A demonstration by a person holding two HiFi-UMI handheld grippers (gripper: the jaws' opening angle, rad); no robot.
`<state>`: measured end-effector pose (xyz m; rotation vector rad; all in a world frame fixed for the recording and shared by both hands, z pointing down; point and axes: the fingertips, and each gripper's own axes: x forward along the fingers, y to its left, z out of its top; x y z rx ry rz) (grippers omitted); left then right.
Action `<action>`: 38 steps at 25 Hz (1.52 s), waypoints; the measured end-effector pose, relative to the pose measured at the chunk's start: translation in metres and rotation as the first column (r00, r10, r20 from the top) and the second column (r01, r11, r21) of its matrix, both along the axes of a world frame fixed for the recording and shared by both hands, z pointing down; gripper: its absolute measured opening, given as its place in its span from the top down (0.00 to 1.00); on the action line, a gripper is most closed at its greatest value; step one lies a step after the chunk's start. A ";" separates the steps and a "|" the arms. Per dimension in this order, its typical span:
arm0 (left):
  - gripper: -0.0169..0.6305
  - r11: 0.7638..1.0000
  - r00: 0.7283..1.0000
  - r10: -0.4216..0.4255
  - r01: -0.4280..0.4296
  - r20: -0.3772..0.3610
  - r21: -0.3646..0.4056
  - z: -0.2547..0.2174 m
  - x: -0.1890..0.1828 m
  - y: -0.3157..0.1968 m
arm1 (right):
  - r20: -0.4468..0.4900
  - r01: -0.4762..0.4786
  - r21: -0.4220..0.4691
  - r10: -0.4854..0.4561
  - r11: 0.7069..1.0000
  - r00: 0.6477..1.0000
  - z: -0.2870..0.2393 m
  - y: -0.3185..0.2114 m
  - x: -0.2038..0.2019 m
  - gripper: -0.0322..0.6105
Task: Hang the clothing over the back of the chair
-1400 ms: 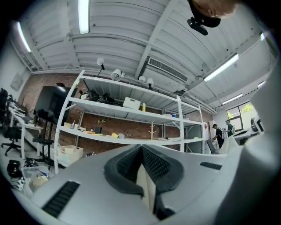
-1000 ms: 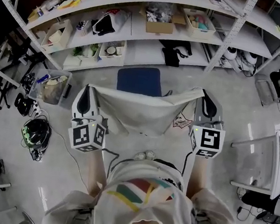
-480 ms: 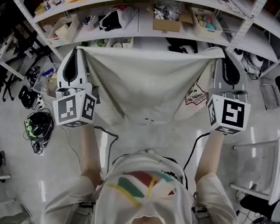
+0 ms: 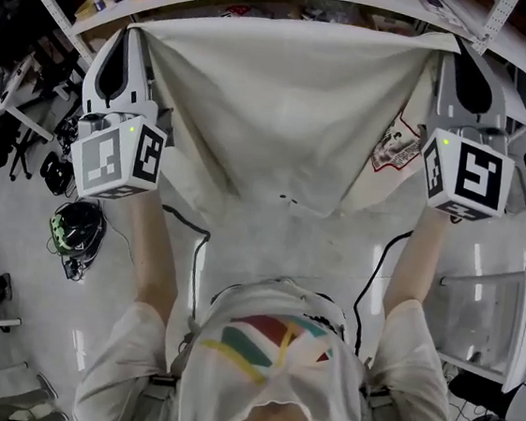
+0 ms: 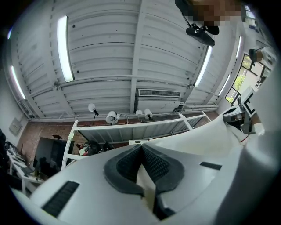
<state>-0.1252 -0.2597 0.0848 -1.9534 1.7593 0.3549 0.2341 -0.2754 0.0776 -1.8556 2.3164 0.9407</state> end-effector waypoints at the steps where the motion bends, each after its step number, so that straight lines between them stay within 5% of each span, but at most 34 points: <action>1: 0.95 1.000 1.000 -0.001 0.001 0.006 0.001 -0.002 -0.001 -0.002 | -0.001 -0.002 0.000 0.002 1.000 1.000 -0.001 -0.002 0.000 0.94; 11: 0.95 0.999 1.000 0.025 -0.025 0.009 -0.048 0.007 -0.006 -0.026 | -0.023 -0.020 -0.062 0.018 0.998 1.000 0.019 -0.029 -0.006 0.94; 23: 0.95 0.996 0.995 -0.021 0.013 0.093 0.088 -0.080 -0.013 -0.034 | -0.087 -0.032 0.100 0.041 0.994 0.995 -0.070 -0.031 -0.013 0.94; 38: 0.95 0.982 0.993 -0.002 0.024 0.120 -0.185 0.048 -0.015 -0.068 | -0.135 -0.085 -0.194 0.060 0.977 0.989 0.065 -0.070 -0.015 0.94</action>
